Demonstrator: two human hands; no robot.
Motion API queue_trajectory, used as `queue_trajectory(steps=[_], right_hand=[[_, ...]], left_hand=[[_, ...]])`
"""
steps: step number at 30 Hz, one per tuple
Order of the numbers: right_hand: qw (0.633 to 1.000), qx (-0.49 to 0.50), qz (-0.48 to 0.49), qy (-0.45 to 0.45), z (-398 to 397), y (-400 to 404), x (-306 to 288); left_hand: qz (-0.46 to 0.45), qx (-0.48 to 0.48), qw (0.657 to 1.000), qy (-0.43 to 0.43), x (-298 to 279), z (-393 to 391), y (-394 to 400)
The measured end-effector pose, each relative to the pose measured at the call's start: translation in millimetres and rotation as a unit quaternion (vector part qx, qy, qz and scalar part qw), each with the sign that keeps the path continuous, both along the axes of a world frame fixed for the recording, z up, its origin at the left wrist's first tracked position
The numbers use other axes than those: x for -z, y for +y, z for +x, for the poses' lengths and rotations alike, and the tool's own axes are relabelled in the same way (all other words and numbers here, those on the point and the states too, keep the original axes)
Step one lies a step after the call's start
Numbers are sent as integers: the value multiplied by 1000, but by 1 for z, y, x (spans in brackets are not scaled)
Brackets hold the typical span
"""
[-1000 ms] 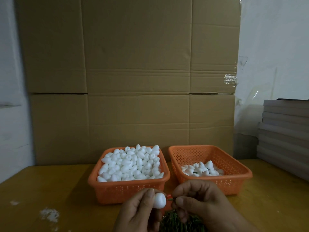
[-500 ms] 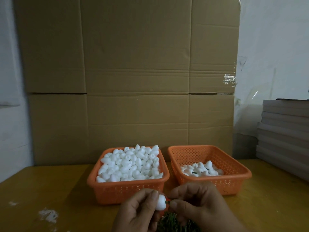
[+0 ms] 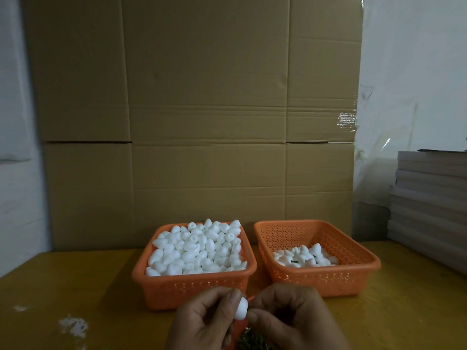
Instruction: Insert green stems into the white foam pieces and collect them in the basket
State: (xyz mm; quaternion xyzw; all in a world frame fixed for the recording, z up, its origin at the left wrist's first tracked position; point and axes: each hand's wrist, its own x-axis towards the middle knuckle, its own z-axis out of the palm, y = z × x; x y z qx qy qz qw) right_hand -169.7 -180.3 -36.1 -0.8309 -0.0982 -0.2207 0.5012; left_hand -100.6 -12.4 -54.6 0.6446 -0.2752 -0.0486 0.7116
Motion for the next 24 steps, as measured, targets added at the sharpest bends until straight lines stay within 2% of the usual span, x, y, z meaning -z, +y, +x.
queue_trajectory(steps=[5,11,24], right_hand=[[1000,-2,21,7,2,3,3],[996,0,83,37,0,11,4],[987,-18,152,42,-3,28,6]], left_hand=[[-33,12,999,27,-3,-1,1],[-85,83,991,57,-2,6,2],[-24,-23,996,-82,0,-5,-2]])
